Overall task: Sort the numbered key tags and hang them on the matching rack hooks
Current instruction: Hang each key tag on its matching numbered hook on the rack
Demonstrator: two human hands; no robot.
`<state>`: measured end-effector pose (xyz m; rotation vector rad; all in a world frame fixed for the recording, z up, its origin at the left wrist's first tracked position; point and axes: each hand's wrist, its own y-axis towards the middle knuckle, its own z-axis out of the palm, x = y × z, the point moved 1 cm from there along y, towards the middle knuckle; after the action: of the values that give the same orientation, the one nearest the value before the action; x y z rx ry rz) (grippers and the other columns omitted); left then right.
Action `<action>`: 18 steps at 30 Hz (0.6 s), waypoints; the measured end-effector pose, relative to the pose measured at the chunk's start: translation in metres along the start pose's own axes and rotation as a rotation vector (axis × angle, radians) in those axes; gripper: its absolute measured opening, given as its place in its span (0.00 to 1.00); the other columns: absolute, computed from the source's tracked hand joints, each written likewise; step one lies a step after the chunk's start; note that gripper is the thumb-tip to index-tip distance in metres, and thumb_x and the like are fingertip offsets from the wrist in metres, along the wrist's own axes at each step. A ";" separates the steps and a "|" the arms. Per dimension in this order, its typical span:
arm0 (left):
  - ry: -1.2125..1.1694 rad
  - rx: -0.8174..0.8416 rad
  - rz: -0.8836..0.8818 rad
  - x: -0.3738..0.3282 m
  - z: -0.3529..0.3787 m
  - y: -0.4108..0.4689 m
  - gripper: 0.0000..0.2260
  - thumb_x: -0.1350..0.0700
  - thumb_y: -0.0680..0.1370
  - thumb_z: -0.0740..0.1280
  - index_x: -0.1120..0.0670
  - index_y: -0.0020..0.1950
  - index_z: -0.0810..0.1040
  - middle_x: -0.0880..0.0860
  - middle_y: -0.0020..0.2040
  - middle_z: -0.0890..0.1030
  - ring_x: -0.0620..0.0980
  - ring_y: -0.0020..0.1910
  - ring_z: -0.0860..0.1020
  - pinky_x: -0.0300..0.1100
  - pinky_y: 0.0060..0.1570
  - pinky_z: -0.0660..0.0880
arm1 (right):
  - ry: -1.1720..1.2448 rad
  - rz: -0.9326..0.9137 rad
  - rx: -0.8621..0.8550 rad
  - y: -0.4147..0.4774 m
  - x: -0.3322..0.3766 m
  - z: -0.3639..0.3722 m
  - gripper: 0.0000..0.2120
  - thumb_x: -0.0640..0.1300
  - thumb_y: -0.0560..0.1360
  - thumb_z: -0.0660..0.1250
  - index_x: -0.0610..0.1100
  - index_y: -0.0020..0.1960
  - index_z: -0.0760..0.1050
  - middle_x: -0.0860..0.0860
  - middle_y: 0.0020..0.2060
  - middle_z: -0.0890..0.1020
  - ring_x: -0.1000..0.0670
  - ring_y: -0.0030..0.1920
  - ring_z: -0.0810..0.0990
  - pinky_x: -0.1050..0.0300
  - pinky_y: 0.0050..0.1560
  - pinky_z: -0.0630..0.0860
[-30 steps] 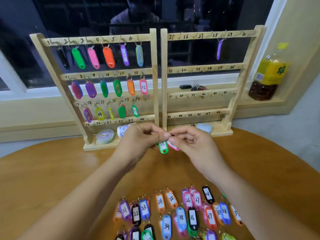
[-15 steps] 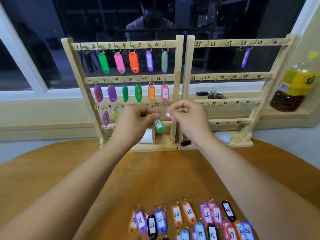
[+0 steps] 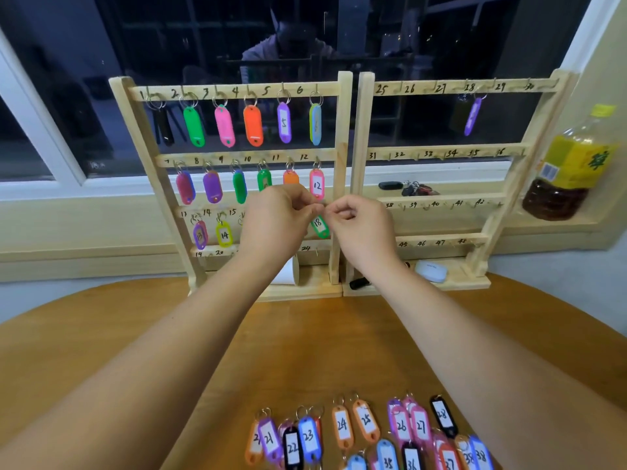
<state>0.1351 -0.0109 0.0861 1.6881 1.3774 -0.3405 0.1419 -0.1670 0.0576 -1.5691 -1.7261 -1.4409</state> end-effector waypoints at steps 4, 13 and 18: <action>0.087 -0.009 0.004 0.001 0.003 0.006 0.05 0.49 0.78 0.77 0.48 0.46 0.87 0.44 0.36 0.82 0.43 0.36 0.81 0.41 0.36 0.74 | -0.011 -0.015 0.015 -0.005 -0.003 -0.007 0.05 0.44 0.79 0.73 0.52 0.46 0.85 0.58 0.38 0.86 0.62 0.41 0.82 0.64 0.42 0.77; 0.055 -0.023 -0.040 -0.001 -0.003 0.004 0.06 0.47 0.80 0.75 0.47 0.47 0.87 0.43 0.41 0.83 0.38 0.43 0.79 0.37 0.38 0.70 | -0.030 0.003 0.066 -0.038 -0.025 -0.066 0.07 0.43 0.79 0.73 0.55 0.50 0.85 0.59 0.42 0.85 0.60 0.46 0.83 0.61 0.50 0.80; 0.012 -0.067 -0.034 -0.005 -0.006 -0.017 0.05 0.49 0.82 0.72 0.46 0.48 0.85 0.43 0.42 0.83 0.40 0.40 0.80 0.43 0.41 0.76 | -0.032 0.080 0.092 -0.069 -0.052 -0.123 0.08 0.42 0.78 0.74 0.56 0.47 0.85 0.57 0.41 0.86 0.53 0.45 0.85 0.54 0.46 0.82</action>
<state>0.1168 -0.0101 0.0853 1.6163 1.4119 -0.3010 0.0542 -0.2868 0.0346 -1.6018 -1.7017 -1.2870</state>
